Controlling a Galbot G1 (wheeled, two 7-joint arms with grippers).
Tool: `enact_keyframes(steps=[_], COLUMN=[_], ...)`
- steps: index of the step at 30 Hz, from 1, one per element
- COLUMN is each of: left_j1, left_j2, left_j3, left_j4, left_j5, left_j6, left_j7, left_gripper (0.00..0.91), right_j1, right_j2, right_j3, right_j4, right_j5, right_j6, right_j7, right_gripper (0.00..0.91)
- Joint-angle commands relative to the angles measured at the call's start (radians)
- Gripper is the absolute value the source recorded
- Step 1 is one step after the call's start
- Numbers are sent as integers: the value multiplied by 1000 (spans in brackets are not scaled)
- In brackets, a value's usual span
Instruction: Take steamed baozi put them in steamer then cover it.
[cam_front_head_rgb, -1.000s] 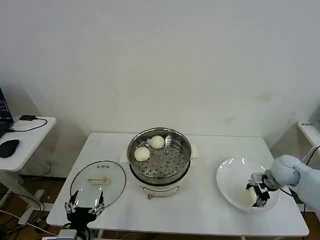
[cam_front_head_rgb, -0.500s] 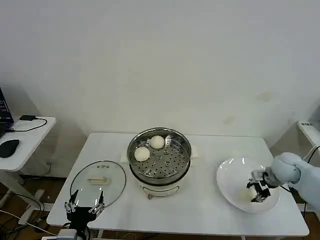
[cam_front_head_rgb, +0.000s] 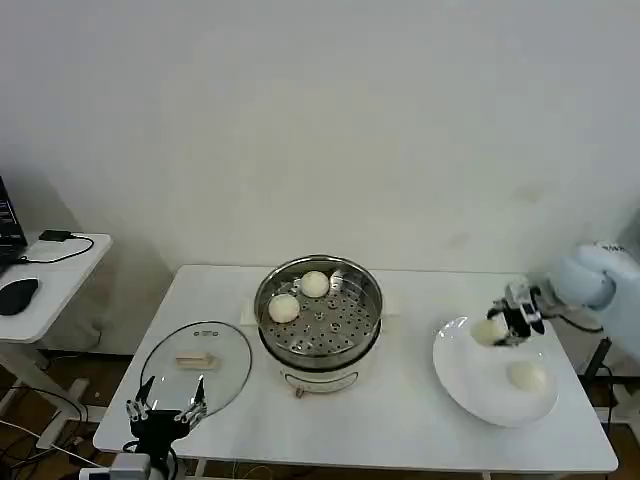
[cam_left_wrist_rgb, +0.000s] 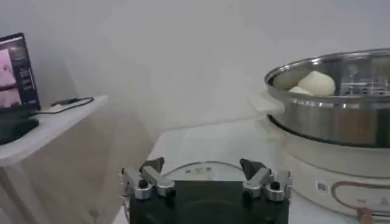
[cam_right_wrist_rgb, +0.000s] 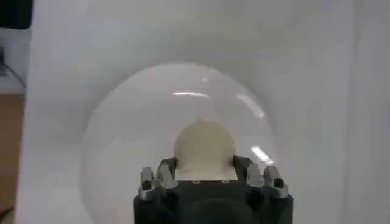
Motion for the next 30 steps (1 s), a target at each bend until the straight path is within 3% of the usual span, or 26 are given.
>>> enact_keyframes(steps=[1,6,15,22,28,30], left_j1=[-5,-5,3,12,22,21], left_j2=[0,-6,-16,-28,-36,-38], left_j3=[5,4,-6,-21,-30,-33], left_j4=[-8,-12,-30,-38,-37,-36], left_j5=[-15,-13,-9,-9,-11,-13], left_j6=[9,10,16,17,13,13], left_j7=[0,1,-1,-1,0,0], left_gripper=[907,907,907,907,907,907], right_j1=[520,589,509,437,405,393], right_j2=[226,409,666,753,756,755], right_j3=[-321,-375,-403,-434,-467,-478], right_j4=[-11,-12,22,-6,20,16], right_j5=[147,185,220,184,131,82], right_j6=[-11,-28,-4,82,189,257], right_j7=[5,20,69,85,57,50], right_gripper=[635,635,635,645,645,645])
